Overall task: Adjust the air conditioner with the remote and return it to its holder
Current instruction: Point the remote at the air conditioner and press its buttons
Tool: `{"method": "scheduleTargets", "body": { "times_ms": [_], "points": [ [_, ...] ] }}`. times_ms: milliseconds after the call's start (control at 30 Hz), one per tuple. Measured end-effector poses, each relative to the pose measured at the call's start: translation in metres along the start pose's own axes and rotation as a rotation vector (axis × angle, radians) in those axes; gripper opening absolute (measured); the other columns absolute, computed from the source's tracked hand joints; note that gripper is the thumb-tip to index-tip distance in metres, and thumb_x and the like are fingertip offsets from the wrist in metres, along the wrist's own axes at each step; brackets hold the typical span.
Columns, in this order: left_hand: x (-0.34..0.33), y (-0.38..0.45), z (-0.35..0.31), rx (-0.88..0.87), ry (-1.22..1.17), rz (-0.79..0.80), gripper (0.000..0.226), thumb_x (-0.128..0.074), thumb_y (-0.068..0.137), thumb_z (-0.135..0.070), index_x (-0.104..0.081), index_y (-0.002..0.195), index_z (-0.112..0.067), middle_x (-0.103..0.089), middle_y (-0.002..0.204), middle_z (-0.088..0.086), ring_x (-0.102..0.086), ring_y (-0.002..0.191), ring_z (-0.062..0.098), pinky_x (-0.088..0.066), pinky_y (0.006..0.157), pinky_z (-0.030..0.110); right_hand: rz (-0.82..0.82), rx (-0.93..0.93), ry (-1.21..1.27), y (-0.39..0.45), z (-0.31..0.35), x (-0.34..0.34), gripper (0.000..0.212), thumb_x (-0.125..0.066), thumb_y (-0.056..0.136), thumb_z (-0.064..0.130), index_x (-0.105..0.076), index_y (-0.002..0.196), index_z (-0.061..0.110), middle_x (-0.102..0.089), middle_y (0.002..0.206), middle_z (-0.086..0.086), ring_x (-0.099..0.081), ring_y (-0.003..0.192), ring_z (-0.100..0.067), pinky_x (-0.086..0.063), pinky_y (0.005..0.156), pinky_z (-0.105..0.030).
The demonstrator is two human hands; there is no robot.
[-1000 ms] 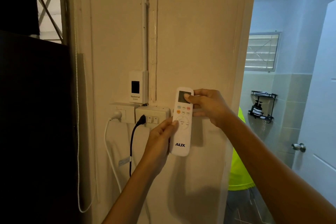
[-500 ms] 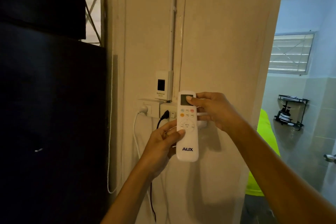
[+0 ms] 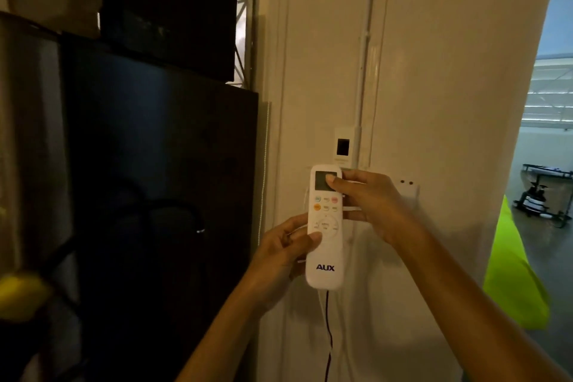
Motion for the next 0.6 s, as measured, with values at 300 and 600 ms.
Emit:
{"method": "scheduleTargets", "body": {
  "times_ms": [300,600],
  "points": [
    [0.078,-0.105,-0.024,0.048,-0.014,-0.056,0.034,-0.054,0.088,-0.011,-0.055,0.120,-0.023,-0.071,0.110,0.002,-0.069,0.100,0.018,-0.055,0.087,0.042,-0.008,-0.078,0.044,-0.125,-0.024,-0.096,0.029,-0.058,0.089,0.025,-0.063,0.113,0.011,-0.072,0.105,-0.009,-0.072,0.088,-0.020,-0.060,0.072,-0.035],
    [0.107,-0.157,-0.064,0.013,0.002,-0.049,0.030,-0.054,0.089,-0.011,-0.057,0.113,-0.027,-0.071,0.111,0.000,-0.069,0.098,0.018,-0.058,0.082,0.037,0.045,-0.096,0.059,-0.199,-0.006,-0.144,0.032,-0.056,0.089,0.024,-0.059,0.120,0.017,-0.069,0.112,-0.006,-0.069,0.092,-0.016,-0.060,0.069,-0.028]
  ]
}}
Point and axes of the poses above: each hand's wrist, its own y-axis towards the middle knuckle, its own x-axis out of the back of the hand, z = x × y, the point moved 2 cm from there along y, towards the middle knuckle
